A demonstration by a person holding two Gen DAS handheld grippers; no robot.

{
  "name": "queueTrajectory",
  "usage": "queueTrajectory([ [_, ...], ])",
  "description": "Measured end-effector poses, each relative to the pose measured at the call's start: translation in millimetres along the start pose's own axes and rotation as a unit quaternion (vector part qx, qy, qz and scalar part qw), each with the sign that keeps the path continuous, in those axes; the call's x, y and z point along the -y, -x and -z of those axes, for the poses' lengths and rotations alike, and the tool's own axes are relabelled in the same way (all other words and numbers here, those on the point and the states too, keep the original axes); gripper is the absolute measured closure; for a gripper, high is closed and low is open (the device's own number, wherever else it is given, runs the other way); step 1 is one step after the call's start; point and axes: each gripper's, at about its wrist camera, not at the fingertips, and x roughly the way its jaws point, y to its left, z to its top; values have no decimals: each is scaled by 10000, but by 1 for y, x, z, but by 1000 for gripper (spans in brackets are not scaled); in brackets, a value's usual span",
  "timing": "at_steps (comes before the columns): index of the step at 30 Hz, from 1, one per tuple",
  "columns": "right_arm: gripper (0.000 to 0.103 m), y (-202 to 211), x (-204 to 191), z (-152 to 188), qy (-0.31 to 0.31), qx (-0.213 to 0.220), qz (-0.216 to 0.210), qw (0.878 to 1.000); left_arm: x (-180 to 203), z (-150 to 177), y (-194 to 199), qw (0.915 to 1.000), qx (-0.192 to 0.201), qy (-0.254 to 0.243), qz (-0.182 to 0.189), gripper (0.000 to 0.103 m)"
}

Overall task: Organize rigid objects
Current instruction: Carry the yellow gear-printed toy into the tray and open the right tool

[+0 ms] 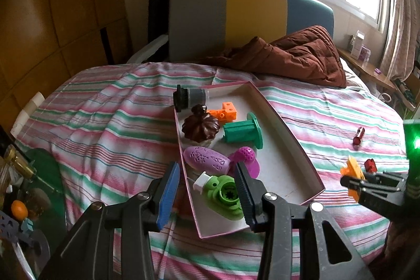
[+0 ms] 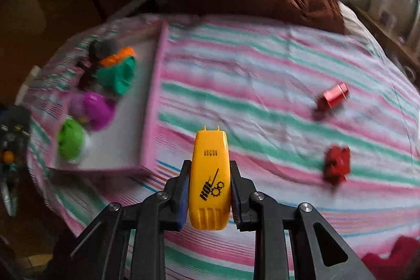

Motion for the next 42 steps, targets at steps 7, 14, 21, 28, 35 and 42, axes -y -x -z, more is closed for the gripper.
queueTrajectory([
  [7,77,5,-51,-28,553,319,-371,9973,-6,3,-4,10000,-72,36,-55,59],
  [14,77,-13,-87,-42,916,225,-482,9944,-15,6,-8,9997,-143,146,-122,59],
  [21,76,-54,-112,-42,1281,-178,-223,9913,-26,12,-14,9991,-270,260,-175,59],
  [28,76,-61,-107,-39,1197,-247,-276,9921,-32,14,-16,9988,-297,321,-230,59],
  [35,67,-51,-100,-32,1025,-140,-417,9938,-27,14,-12,9991,-259,248,-229,59],
  [42,66,-29,-96,-33,993,230,-522,9934,-21,14,-6,9994,-210,175,-210,59],
])
